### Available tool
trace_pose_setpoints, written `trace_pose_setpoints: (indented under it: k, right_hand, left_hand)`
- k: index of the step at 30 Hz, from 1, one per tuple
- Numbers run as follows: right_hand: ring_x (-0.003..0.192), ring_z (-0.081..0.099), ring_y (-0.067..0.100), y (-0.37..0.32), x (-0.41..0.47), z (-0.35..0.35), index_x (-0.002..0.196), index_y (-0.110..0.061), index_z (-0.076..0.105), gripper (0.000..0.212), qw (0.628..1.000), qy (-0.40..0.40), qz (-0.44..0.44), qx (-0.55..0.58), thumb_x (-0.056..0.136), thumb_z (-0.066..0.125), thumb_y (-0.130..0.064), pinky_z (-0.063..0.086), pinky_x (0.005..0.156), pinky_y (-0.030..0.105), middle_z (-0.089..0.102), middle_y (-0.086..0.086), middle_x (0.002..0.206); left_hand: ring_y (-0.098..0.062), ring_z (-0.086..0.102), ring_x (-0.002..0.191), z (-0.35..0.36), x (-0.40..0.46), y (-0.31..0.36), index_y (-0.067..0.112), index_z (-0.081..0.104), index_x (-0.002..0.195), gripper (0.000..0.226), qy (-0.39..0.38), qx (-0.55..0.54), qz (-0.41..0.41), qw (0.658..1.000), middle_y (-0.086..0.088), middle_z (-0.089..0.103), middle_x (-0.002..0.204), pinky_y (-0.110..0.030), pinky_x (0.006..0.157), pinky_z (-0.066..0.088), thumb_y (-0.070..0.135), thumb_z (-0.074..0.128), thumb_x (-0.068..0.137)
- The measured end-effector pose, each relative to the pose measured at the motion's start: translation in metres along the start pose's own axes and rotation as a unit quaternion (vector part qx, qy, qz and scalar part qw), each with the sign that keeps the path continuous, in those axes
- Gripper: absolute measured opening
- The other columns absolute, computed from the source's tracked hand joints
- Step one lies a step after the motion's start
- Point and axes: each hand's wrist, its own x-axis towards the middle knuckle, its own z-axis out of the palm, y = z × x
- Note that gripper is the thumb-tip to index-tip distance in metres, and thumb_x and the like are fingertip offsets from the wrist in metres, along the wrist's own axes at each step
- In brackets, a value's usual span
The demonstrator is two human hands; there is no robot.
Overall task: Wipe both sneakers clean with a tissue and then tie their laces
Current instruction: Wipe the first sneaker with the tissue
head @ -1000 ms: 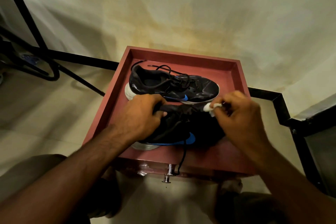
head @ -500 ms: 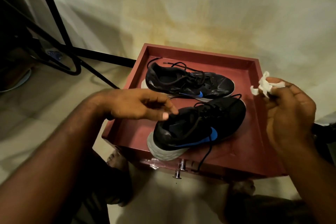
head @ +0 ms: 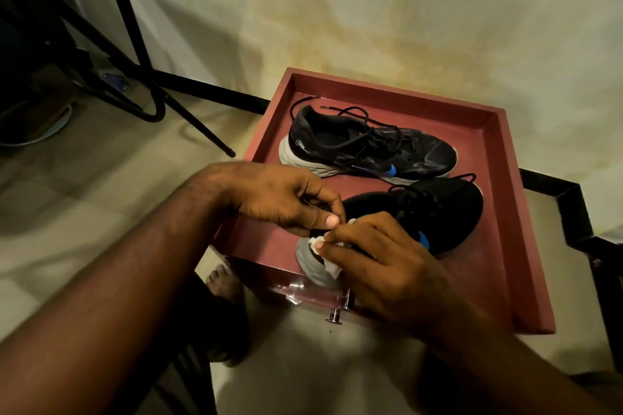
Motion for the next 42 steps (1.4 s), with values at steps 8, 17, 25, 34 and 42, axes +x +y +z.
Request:
trace_pose_setpoints:
  k: [8,17,25,34,42]
  right_hand:
    - [0.091,0.070,0.017,0.018,-0.004,-0.014,0.093,-0.006,0.075,0.011,0.944,0.127,0.276,0.132,0.087,0.077,0.003,0.058,0.076,0.043,0.071,0.002,0.097]
    - [0.098,0.066,0.026,-0.010,0.000,-0.014,0.123,0.003,0.072,0.029,0.996,0.018,0.082,-0.013,0.095,0.070,-0.004,0.054,0.085,0.032,0.068,0.017,0.113]
    - [0.081,0.066,0.020,0.001,-0.031,-0.012,0.091,0.001,0.076,0.012,0.994,0.003,0.103,0.039,0.090,0.076,-0.011,0.056,0.070,0.032,0.067,0.010,0.095]
    - [0.084,0.069,0.021,0.015,-0.014,-0.002,0.100,0.004,0.079,0.012,0.981,0.078,0.145,0.104,0.090,0.078,-0.002,0.056,0.071,0.031,0.069,0.013,0.097]
    - [0.081,0.064,0.019,0.016,-0.018,-0.016,0.074,0.004,0.066,0.017,0.978,0.095,0.145,0.117,0.085,0.079,0.002,0.050,0.074,0.024,0.067,0.012,0.092]
  left_hand:
    - [-0.011,0.063,0.098,0.004,0.014,0.001,0.019,0.072,0.110,0.017,0.053,-0.023,-0.024,0.998,0.000,0.066,0.101,-0.048,0.098,0.058,0.030,0.060,0.104]
    - [-0.023,0.065,0.114,0.014,0.006,0.002,0.024,0.068,0.111,0.016,0.067,0.023,0.008,0.997,-0.001,0.068,0.115,-0.046,0.097,0.059,0.029,0.053,0.106]
    - [-0.033,0.062,0.118,0.020,0.002,-0.005,0.024,0.068,0.117,0.021,0.071,-0.011,0.014,0.997,-0.005,0.066,0.121,-0.047,0.100,0.056,0.027,0.049,0.108]
    - [-0.026,0.063,0.121,0.009,0.007,0.000,0.019,0.068,0.122,0.023,0.036,-0.036,-0.007,0.999,-0.006,0.065,0.126,-0.050,0.104,0.054,0.020,0.051,0.107]
    - [-0.019,0.063,0.123,0.008,0.011,-0.002,0.022,0.069,0.121,0.023,0.046,-0.041,-0.015,0.998,0.001,0.068,0.124,-0.050,0.103,0.055,0.022,0.051,0.107]
